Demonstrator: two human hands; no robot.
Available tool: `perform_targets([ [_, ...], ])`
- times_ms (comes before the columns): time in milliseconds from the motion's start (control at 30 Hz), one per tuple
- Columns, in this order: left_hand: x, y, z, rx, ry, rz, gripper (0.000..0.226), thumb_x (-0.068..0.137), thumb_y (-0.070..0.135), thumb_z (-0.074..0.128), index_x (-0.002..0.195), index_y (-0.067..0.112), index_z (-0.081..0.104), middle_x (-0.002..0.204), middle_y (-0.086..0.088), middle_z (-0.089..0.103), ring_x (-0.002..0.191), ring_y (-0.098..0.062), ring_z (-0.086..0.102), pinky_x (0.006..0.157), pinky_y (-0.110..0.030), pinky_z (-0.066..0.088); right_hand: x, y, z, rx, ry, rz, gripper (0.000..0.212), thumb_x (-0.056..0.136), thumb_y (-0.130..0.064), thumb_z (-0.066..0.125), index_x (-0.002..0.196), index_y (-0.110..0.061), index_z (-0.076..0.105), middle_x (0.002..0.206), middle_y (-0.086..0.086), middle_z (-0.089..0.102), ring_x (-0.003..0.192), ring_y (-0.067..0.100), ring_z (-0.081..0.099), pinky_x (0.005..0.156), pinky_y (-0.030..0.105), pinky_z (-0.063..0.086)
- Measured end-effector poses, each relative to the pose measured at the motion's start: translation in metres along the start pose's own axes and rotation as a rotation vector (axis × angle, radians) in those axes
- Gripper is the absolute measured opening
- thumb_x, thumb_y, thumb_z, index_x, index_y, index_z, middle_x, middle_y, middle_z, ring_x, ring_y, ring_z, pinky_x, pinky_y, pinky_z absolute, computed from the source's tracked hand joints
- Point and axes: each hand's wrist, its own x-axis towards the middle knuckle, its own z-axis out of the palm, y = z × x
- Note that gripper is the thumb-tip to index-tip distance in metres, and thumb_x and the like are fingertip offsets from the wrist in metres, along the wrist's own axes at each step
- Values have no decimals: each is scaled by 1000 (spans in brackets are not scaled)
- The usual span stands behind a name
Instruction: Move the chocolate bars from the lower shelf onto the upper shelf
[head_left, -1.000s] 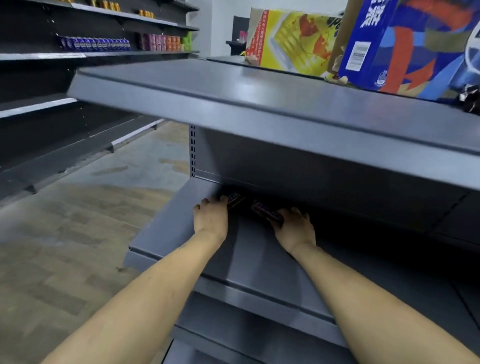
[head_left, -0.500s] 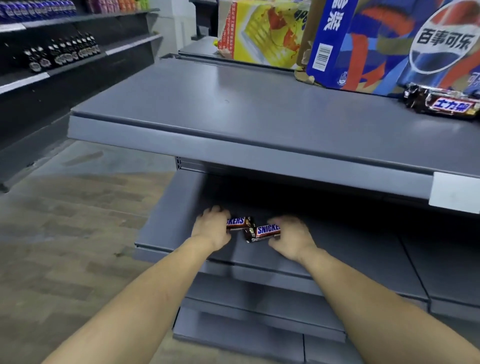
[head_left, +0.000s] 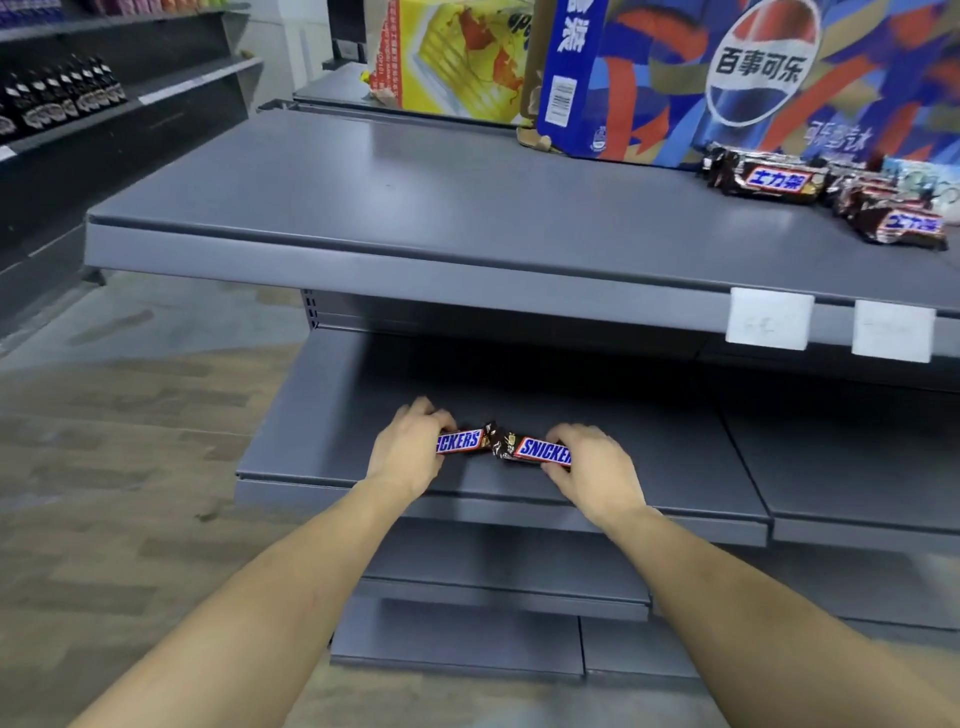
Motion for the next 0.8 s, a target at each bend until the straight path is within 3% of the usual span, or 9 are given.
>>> perform_targets([
  [100,-5,27,-3,-3,1,64,33,84,12,67,112,28,63,104,7,52,101,-14,46,74,-32,50,-20,15,-18,-25,23,-5,26,89,-32,66,113,-26,59,96,-7,63,87,14,56,71,24,42],
  [233,-14,68,-8,-19,-13,153,36,84,15,69,116,29,63,105,10,53,103,-12,47,78,-27,46,-47,40,-42,-52,78,-10,23,87,-34,67,109,-28,60,96,-10,63,88,12,57,74,23,45],
  [467,-46,156,-12,71,-12,290,43,87,21,68,128,27,58,112,8,53,100,-11,49,86,-31,48,-117,96,-92,-46,172,67,24,86,-37,69,108,-32,59,98,-13,62,86,7,54,74,22,46],
  [667,-82,226,-10,40,-3,309,35,84,19,72,115,27,58,107,9,48,91,-10,51,80,-32,51,-180,132,-128,-7,238,139,23,86,-35,68,108,-31,60,96,-13,61,84,7,54,73,26,50],
  [800,-107,259,-6,34,-44,294,27,84,11,64,98,27,49,102,8,51,79,-14,54,71,-30,48,-219,153,-144,23,311,193,24,87,-36,68,109,-31,59,95,-13,61,85,7,54,72,23,48],
])
